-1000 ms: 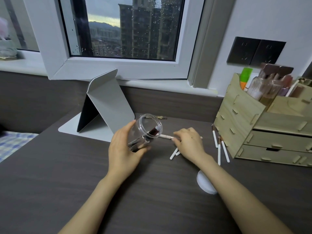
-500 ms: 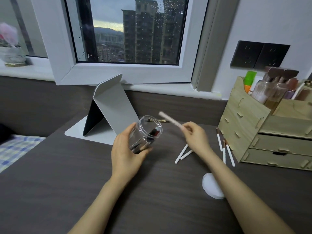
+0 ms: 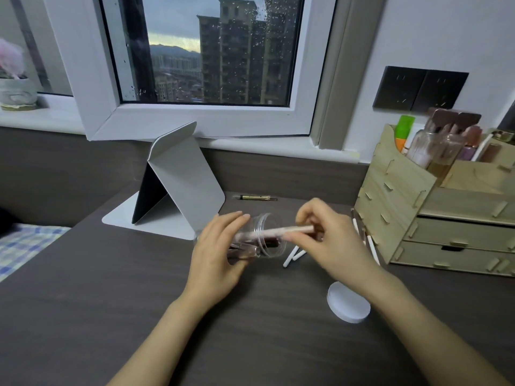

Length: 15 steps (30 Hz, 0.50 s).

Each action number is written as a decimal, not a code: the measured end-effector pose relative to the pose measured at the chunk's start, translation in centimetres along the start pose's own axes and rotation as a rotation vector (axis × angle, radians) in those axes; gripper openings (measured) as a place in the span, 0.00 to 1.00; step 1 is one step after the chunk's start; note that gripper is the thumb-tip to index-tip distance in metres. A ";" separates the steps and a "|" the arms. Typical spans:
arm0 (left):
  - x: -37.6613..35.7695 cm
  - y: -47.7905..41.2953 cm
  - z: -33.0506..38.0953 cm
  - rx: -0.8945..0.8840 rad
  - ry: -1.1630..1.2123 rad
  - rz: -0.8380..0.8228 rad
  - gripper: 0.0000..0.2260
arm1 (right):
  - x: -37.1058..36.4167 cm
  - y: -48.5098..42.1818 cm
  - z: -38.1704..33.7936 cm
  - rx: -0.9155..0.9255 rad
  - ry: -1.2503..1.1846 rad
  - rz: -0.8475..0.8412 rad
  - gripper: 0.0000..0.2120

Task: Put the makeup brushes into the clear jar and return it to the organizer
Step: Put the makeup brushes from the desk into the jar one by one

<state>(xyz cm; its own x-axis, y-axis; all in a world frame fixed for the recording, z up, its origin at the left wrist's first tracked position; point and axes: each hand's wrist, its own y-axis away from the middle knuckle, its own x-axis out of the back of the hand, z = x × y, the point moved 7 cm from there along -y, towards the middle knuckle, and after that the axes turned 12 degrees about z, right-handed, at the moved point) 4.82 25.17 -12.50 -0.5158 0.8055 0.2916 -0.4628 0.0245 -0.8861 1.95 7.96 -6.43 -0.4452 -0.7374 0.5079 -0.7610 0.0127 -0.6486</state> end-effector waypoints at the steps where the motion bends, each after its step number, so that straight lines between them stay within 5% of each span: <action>1: -0.1 0.1 0.1 -0.010 0.003 -0.015 0.32 | -0.8 0.0 0.0 -0.001 -0.006 -0.001 0.12; 9: 0.0 0.1 -0.4 0.030 0.003 -0.002 0.33 | -3.6 0.1 -0.7 0.214 0.192 -0.006 0.18; 12: 0.1 0.0 -1.0 0.063 -0.009 0.010 0.35 | -3.1 -0.6 0.3 0.151 0.019 0.027 0.17; 15: 0.4 -0.3 -1.6 0.121 -0.022 0.052 0.36 | -2.3 -3.0 3.6 -0.013 -0.003 0.237 0.19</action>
<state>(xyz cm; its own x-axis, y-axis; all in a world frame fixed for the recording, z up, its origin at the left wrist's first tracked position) 5.93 26.47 -12.73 -0.5567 0.7906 0.2550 -0.5175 -0.0898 -0.8510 6.93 7.20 -7.70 -0.6107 -0.7149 0.3405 -0.6415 0.1946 -0.7420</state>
